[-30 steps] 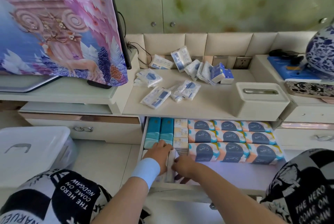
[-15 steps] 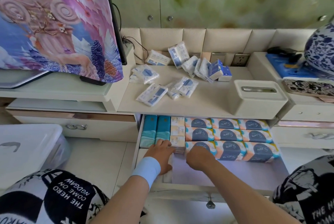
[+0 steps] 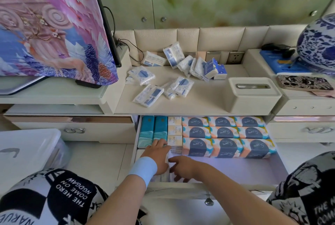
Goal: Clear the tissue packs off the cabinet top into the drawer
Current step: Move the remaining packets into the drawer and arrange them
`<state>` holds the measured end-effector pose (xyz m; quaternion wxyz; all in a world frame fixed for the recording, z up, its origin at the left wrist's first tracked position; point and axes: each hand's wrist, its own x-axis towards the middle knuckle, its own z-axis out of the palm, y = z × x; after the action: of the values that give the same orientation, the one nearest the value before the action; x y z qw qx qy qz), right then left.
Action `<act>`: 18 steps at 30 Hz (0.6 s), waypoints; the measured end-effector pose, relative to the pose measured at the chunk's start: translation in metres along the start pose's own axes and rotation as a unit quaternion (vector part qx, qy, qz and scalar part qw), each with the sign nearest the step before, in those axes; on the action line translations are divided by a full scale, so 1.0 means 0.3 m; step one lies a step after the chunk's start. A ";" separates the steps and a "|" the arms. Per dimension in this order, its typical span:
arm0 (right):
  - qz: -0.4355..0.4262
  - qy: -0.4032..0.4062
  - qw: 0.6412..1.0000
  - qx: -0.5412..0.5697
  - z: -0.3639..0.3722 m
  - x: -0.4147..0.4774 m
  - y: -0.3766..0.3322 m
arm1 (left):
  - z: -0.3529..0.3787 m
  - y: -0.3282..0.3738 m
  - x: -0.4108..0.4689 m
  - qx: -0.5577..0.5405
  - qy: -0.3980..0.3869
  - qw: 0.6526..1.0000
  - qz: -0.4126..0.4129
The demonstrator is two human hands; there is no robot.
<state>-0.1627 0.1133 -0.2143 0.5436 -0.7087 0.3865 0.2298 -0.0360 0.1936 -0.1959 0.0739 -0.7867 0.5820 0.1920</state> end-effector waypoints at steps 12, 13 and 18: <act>-0.095 0.229 0.969 -0.013 -0.268 -0.041 -0.166 | -0.343 -0.069 0.073 -0.031 0.008 0.999 -0.039; -0.107 0.244 0.964 -0.020 -0.308 -0.045 -0.198 | -0.389 -0.084 0.091 -0.016 0.003 0.999 -0.041; -0.122 0.310 0.913 -0.234 -0.536 -0.057 -0.337 | -0.564 -0.163 0.176 0.016 0.000 0.998 -0.063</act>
<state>-0.1073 -0.0229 -0.0929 0.2385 -0.8930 0.3814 0.0141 0.0598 0.1045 -0.0667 0.0985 -0.8208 0.5337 0.1782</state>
